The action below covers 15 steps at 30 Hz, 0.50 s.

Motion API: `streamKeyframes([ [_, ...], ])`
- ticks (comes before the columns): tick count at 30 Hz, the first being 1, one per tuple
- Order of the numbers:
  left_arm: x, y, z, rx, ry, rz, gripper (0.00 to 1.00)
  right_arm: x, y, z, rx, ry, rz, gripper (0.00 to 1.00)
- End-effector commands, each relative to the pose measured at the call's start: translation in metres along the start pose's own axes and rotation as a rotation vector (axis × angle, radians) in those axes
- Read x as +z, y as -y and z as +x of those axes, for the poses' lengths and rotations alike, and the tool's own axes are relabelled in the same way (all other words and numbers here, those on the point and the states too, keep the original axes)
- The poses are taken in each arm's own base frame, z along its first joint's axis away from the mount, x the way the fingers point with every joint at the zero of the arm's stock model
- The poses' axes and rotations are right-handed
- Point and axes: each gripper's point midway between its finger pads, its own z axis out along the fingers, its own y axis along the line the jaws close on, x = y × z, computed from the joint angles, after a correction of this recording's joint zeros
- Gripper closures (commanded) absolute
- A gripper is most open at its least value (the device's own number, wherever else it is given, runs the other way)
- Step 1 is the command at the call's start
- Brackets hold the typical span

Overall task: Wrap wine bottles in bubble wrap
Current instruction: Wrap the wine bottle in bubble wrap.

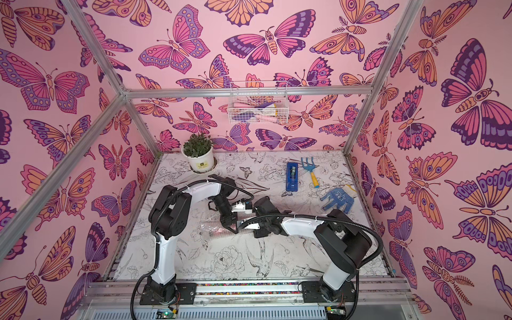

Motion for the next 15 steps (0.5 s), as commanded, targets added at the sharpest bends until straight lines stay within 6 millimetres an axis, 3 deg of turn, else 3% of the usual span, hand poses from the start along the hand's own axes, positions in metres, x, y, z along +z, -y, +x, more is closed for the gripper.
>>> streamKeyframes([
  [1,0.018,-0.01,0.022,0.028,-0.128,-0.021,0.48,0.011,-0.026,0.001,-0.051,-0.024,-0.135,0.24],
  [9,-0.027,-0.023,-0.012,0.096,0.081,-0.243,0.21,0.012,-0.039,0.009,-0.045,-0.068,-0.199,0.59],
  [11,-0.043,-0.025,-0.02,0.112,0.145,-0.315,0.0,0.011,-0.038,0.009,-0.042,-0.063,-0.196,0.64],
  [15,-0.077,-0.027,-0.026,0.134,0.242,-0.465,0.0,0.007,-0.039,0.008,-0.039,-0.065,-0.206,0.73],
])
